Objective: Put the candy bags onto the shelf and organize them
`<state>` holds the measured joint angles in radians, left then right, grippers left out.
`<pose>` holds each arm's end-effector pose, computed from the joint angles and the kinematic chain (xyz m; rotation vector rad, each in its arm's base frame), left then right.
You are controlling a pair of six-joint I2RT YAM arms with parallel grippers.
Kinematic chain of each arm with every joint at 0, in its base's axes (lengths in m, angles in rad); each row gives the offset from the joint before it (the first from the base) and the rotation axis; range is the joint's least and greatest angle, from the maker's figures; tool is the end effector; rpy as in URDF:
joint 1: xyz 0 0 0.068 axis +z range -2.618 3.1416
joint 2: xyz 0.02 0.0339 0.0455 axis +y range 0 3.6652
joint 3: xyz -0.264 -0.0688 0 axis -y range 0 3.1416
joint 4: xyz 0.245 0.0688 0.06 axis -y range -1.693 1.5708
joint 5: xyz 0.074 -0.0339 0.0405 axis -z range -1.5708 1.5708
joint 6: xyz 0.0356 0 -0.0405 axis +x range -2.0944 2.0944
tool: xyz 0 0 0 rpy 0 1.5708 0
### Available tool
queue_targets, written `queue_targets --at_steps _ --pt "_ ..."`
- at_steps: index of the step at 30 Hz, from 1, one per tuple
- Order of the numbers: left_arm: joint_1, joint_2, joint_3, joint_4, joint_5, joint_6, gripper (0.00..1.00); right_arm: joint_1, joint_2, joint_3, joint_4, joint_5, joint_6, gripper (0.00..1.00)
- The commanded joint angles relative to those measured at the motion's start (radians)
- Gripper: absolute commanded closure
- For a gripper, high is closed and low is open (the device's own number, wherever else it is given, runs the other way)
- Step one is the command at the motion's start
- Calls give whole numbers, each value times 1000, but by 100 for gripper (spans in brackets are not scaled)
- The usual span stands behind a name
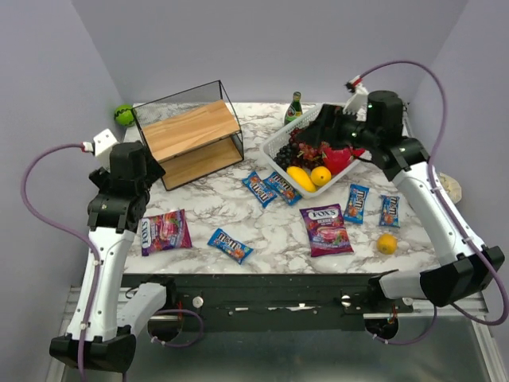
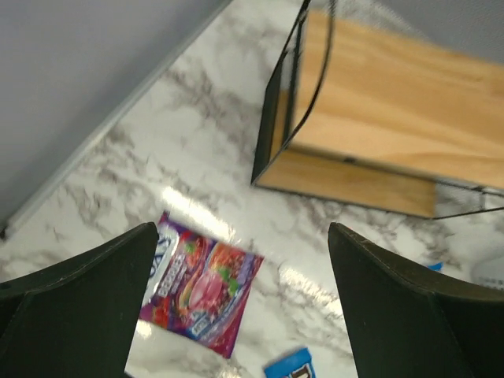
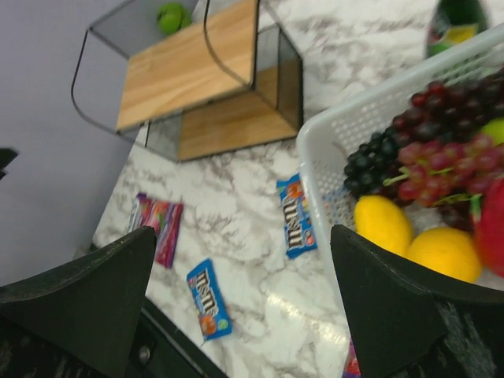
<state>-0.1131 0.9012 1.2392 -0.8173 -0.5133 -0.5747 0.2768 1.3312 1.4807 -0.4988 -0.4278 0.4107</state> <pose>0.1615 -0.0008 0.4099 -0.7526 1.8370 0.0830 0.2755 0.0936 0.4294 -0.1665 1.9782 0.8644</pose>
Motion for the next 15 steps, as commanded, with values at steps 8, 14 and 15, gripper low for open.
queue_targets --at_steps 8,14,15 --pt "66 -61 -444 -56 160 -444 1 190 60 -157 72 -45 -19 0" --pt "66 -47 -641 182 306 -456 20 190 51 -195 63 12 -50 0" --pt "66 -32 -661 207 321 -449 22 188 48 -197 62 21 -55 0"
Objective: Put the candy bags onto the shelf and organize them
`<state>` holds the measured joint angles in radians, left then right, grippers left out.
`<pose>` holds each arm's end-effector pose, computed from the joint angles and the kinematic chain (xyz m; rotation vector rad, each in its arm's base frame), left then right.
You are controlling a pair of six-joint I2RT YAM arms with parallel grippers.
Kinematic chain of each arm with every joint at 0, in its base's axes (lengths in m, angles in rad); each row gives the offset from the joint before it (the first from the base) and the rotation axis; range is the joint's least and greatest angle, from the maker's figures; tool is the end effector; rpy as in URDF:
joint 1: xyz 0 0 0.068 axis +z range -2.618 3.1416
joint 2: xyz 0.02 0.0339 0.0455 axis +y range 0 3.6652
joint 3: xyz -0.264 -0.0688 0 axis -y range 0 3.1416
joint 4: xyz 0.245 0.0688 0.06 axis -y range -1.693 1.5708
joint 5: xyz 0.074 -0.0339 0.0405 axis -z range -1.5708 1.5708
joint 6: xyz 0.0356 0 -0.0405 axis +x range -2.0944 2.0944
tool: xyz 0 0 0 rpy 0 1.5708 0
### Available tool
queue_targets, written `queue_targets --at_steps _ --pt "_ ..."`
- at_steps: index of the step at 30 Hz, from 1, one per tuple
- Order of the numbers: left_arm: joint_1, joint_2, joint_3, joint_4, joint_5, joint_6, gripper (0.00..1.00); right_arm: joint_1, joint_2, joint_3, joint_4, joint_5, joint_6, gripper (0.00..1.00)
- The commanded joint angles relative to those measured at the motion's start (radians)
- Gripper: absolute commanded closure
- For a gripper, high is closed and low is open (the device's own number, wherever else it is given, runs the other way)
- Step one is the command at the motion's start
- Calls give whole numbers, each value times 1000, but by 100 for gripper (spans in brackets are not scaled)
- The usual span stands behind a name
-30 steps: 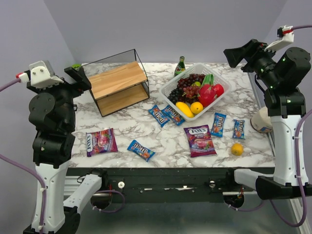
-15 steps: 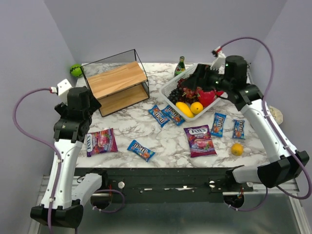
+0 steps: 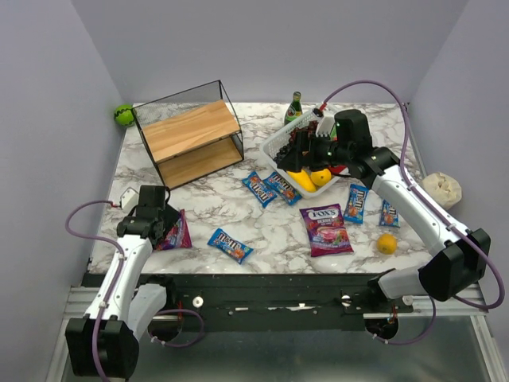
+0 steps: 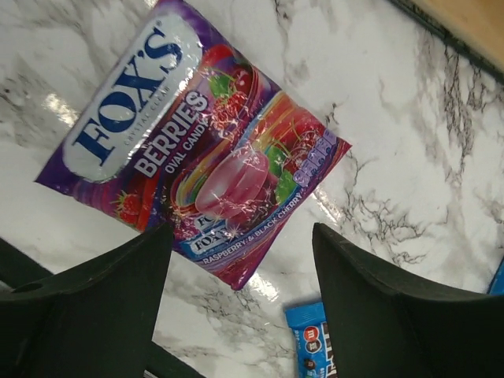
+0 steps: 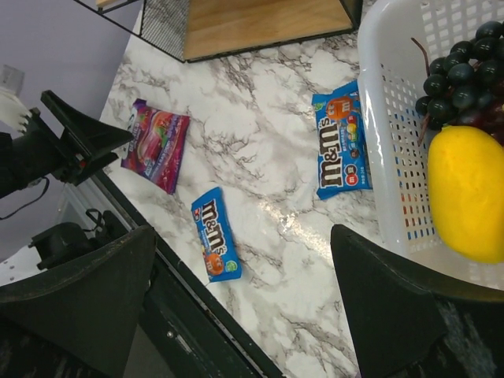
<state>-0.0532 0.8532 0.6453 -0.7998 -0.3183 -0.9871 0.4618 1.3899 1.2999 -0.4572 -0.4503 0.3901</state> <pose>0.1564 0.0028 0.2294 -1.2294 2.1807 -0.0112 0.2728 0.1531 0.3558 -0.3612 2.1853 0.9681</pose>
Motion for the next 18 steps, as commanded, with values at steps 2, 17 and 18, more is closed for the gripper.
queue_targets --at_steps 2,17,18 --pt "4 38 -75 229 145 -18 25 5 -12 -16 6 67 -51 0" --pt "1 214 -127 323 150 88 44 5 21 -7 -34 159 -65 0" --pt "1 224 -134 326 150 90 44 5 24 -5 -35 160 -65 0"
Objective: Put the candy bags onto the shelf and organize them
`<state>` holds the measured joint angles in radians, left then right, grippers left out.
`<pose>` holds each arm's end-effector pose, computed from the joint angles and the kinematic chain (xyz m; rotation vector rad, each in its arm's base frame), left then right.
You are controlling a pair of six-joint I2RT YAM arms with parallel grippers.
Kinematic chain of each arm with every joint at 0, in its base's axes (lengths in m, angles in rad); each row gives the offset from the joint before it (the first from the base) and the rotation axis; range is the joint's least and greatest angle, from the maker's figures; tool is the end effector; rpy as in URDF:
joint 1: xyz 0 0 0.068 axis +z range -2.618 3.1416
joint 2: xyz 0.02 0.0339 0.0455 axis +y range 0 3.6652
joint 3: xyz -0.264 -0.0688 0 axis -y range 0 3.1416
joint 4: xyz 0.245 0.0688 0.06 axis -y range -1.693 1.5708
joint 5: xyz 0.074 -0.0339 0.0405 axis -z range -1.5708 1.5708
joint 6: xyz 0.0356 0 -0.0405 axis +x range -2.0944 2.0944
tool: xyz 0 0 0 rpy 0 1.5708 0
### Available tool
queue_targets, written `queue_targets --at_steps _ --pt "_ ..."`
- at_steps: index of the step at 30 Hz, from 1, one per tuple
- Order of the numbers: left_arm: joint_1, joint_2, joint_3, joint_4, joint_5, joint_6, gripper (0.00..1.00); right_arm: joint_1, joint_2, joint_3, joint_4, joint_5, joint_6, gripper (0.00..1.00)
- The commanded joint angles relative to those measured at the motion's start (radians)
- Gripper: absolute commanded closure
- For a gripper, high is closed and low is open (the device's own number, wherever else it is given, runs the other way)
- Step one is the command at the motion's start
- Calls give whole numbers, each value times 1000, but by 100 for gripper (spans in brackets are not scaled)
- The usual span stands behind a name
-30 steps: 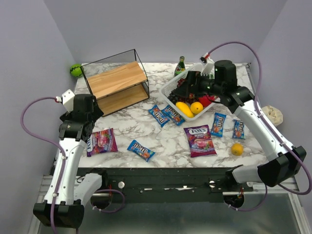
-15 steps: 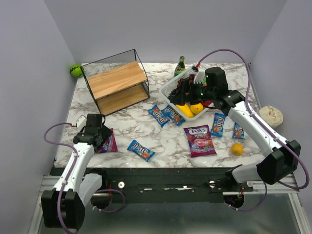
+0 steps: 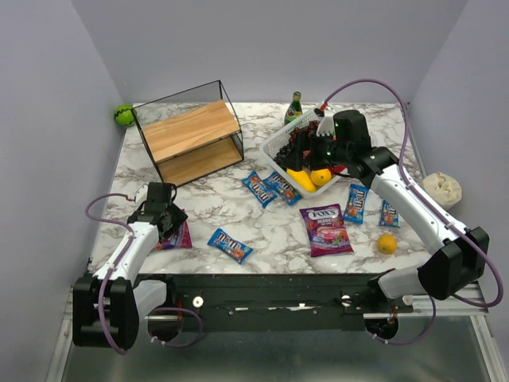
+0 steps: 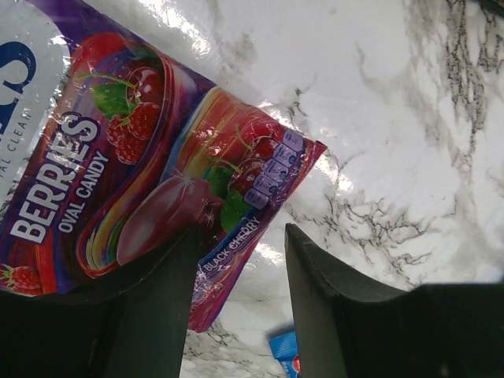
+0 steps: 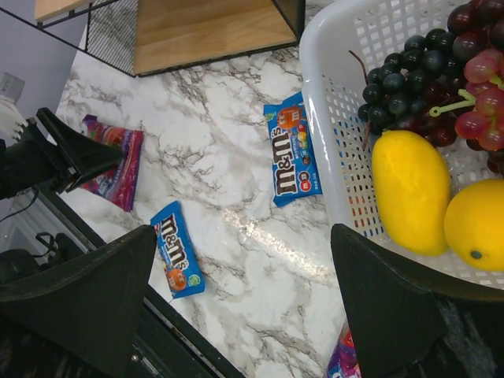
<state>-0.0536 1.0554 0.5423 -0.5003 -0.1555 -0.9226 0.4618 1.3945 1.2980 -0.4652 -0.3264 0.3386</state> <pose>0.1906 -0.0047 0.1826 -1.1354 2.3103 -0.1683 0.2765 0.1504 0.3521 -0.3354 2.1851 0.8076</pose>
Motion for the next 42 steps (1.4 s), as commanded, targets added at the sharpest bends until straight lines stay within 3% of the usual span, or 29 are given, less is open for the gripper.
queue_targets --at_steps 1,3,10,13,20,23,28,30,37,42 --pt "0 25 -36 37 -13 28 47 5 24 -3 -27 36 -9 0" --pt "0 41 -45 45 -7 34 50 5 29 -3 -29 38 -4 0" --pt "-14 25 -87 109 86 80 83 5 49 9 -33 39 23 0" --pt "-18 23 -113 132 143 96 90 3 55 15 -33 41 34 0" --pt "-104 97 -174 275 335 116 91 5 63 26 -33 41 62 0" --pt "-211 149 -176 360 355 113 90 3 61 17 -33 24 69 0" --pt "-287 184 -119 382 317 140 90 5 51 -6 -33 -10 77 0" --pt "-290 131 -88 352 275 148 86 5 46 -19 -33 -25 76 0" --pt "-290 -139 -65 180 94 38 39 6 38 -66 -24 -59 79 0" --pt "-293 -323 -145 99 65 -226 32 6 3 -78 -62 -28 85 0"
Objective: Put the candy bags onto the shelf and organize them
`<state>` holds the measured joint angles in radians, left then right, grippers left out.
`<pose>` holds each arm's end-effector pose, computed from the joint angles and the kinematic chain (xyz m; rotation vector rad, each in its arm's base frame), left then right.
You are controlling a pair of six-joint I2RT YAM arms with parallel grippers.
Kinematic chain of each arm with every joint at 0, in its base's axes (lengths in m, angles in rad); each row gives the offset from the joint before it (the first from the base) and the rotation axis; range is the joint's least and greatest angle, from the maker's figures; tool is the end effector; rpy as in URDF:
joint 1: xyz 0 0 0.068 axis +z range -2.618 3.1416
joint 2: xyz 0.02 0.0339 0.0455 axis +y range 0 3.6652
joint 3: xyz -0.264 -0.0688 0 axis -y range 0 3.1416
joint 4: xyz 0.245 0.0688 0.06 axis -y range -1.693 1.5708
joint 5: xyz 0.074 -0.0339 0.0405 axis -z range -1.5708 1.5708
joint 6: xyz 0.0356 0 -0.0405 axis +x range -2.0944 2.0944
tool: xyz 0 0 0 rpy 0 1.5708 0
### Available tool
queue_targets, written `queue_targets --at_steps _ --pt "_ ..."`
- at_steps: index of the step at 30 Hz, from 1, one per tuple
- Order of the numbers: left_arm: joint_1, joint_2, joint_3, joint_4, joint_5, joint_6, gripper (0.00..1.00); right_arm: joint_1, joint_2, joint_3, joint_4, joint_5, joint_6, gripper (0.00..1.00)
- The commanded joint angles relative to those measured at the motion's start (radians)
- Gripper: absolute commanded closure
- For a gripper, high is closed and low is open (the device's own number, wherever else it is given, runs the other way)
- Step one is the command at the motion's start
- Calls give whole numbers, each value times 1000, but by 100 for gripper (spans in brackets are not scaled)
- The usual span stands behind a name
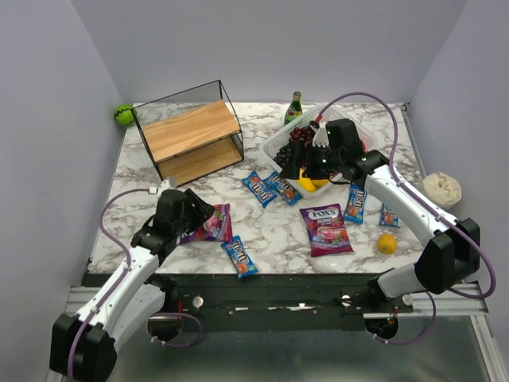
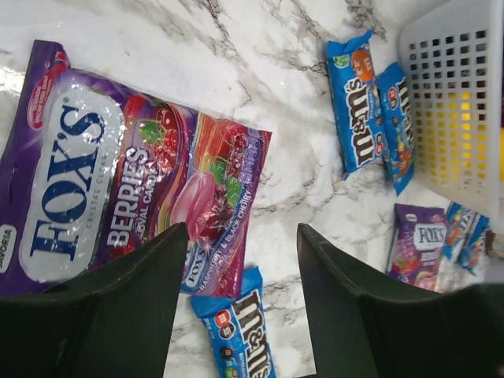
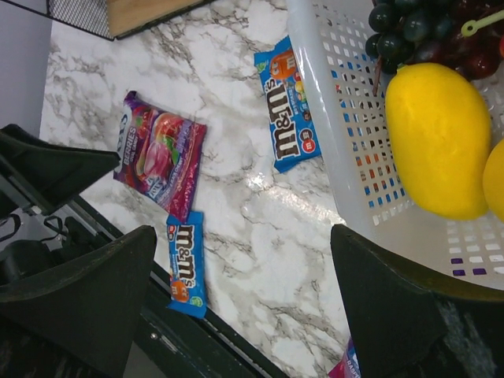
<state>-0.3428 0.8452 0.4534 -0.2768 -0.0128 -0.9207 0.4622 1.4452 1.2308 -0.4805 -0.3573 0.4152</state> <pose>0.1698 -0.0601 0.2050 -0.6695 2.2269 -0.6532 0.2823 0.1545 0.3132 -0.2544 2.3493 0.8533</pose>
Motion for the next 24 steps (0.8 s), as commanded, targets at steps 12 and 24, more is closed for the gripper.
queue_targets --at_steps 12,24 --pt "-13 -382 -156 -377 -190 -474 30 6 -121 -24 -101 81 -3 0" --pt "-13 -299 -220 -285 -223 -535 45 4 -88 -1 -139 132 -44 0"
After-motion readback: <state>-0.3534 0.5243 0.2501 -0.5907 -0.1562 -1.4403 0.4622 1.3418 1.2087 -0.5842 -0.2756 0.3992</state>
